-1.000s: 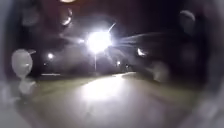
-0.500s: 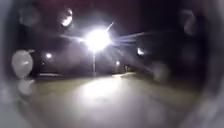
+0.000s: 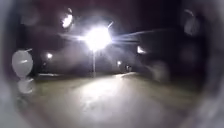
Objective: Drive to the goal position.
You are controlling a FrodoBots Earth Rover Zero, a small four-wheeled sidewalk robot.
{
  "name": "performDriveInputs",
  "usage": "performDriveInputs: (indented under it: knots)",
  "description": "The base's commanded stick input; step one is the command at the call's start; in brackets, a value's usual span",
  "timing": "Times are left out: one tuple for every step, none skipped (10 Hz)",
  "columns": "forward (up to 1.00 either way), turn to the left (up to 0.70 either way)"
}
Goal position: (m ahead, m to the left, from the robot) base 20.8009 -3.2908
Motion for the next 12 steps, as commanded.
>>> performDriveInputs:
  knots:
    - [1.00, 0.08]
    - [1.00, 0.04]
    - [1.00, 0.04]
    - [1.00, 0.03]
    - [1.00, 0.03]
    - [1.00, 0.04]
    - [1.00, 0.07]
    - [1.00, 0.09]
    - [1.00, 0.08]
    - [1.00, 0.07]
    - [1.00, 0.03]
    - [1.00, 0.03]
